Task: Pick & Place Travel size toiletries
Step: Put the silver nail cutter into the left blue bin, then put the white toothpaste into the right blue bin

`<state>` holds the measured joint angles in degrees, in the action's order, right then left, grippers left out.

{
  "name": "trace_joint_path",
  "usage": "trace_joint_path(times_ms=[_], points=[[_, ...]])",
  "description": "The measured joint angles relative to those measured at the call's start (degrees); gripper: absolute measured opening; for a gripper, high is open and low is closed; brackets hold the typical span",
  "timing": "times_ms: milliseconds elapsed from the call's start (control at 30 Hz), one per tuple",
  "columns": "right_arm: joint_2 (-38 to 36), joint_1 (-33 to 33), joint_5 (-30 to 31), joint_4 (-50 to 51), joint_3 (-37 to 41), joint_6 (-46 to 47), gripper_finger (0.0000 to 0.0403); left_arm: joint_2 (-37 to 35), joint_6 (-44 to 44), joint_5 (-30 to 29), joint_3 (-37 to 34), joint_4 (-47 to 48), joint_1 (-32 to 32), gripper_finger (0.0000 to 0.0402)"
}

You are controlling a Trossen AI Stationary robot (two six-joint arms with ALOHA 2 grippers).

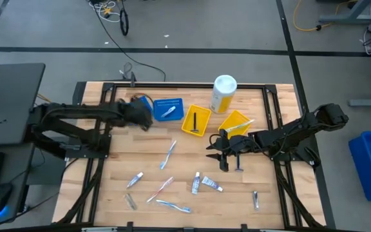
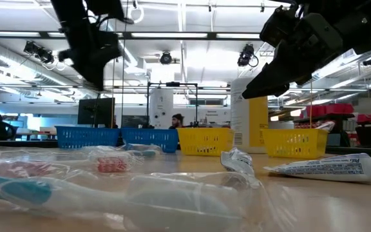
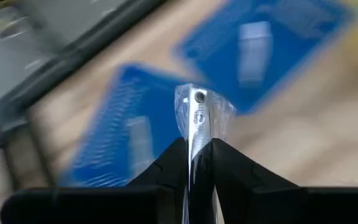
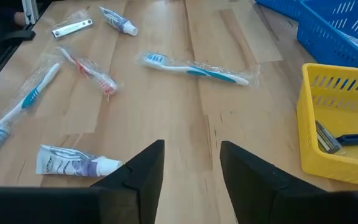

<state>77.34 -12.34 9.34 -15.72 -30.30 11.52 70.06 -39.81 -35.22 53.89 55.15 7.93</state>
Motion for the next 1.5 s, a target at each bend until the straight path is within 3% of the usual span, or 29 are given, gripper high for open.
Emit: trace_joint_path(times_ms=[133,267,467,600,1233,1500], points=[[0.0,0.0,0.0,-0.1,0.0,-0.1,0.0164,-0.6,5.5,1.8,-0.7,0.6,7.6,0.0066],[0.0,0.0,0.0,0.0,0.0,-0.2,0.0156,-0.6,9.8,6.8,-4.6,-4.5,14.1,0.0070],[0.0,0.0,0.0,0.0,0.0,-0.5,0.0146,-0.6,15.6,15.7,-13.0,-17.9,21.7,0.0073],[0.0,0.0,0.0,0.0,0.0,-1.1,0.0146,-0.6,17.7,18.4,-17.8,-25.8,24.8,0.0073],[0.0,-1.0,-6.2,-0.2,0.0,-3.1,0.0201,-0.6,20.2,18.4,-20.2,-26.8,27.7,0.0150],[4.3,-4.5,-9.6,-8.5,0.0,-6.5,0.0200,-0.6,21.6,18.4,-19.9,-29.1,27.7,0.0154]])
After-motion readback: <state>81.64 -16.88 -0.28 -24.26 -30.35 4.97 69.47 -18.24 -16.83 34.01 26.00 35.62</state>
